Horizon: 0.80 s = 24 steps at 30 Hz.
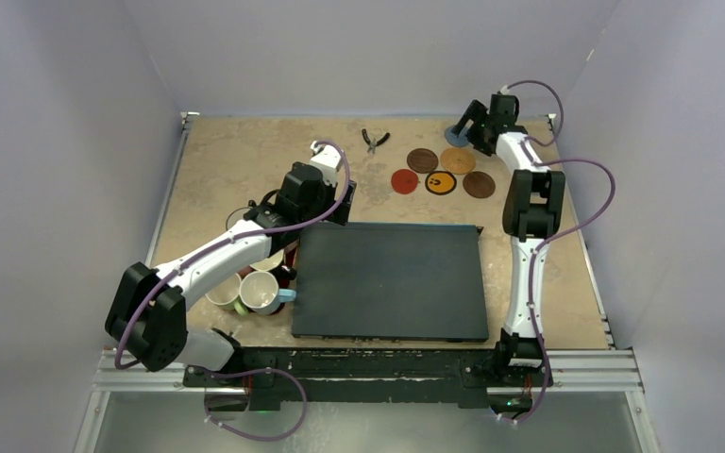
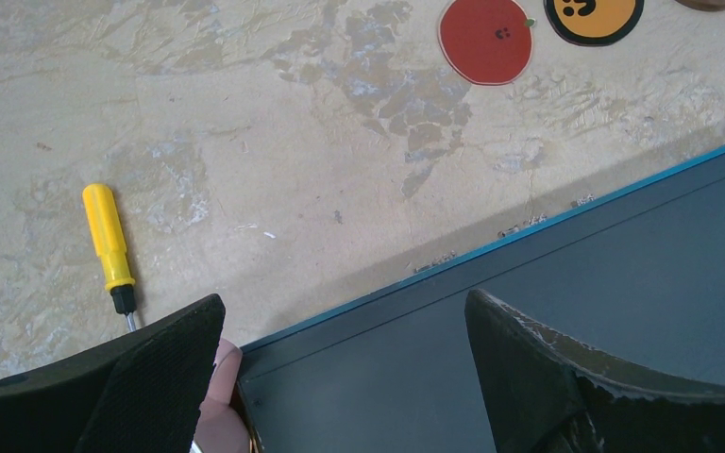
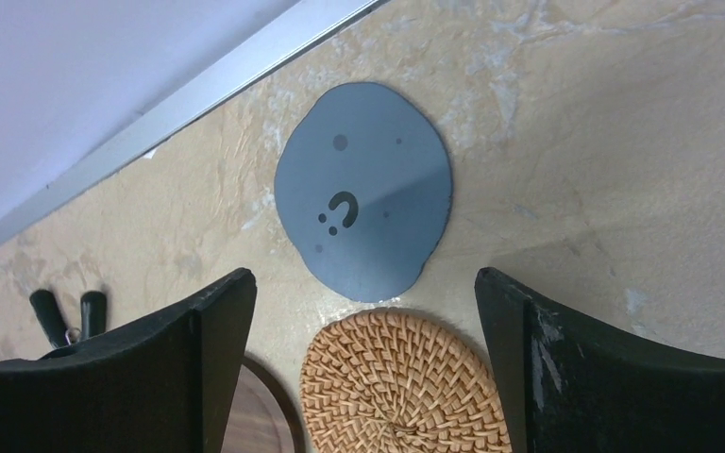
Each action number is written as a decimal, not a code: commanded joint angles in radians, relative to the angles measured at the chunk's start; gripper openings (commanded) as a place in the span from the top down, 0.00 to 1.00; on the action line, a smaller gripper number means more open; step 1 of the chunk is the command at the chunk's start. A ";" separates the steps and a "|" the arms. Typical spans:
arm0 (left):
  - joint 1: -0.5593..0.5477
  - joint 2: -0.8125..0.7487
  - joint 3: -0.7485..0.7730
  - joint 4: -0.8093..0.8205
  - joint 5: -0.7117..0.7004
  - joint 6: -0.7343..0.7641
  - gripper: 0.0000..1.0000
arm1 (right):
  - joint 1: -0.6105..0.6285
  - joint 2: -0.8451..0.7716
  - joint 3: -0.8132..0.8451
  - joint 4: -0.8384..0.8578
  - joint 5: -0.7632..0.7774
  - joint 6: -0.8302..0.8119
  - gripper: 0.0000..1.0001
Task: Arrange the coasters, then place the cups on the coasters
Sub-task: Move the coaster to the corner of the board.
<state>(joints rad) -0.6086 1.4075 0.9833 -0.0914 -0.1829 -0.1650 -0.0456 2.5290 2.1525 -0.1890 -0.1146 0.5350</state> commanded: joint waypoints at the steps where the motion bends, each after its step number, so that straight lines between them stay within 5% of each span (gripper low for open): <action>1: 0.004 0.002 0.024 0.026 -0.006 0.001 0.07 | -0.011 0.033 0.012 -0.063 0.064 0.088 0.09; 24: 0.005 0.015 0.025 0.027 0.003 -0.002 0.07 | -0.023 0.278 0.256 0.020 -0.184 0.117 0.05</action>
<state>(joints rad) -0.6086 1.4235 0.9833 -0.0914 -0.1860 -0.1646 -0.0731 2.7049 2.3638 -0.0475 -0.2367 0.6807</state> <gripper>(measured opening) 0.935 0.946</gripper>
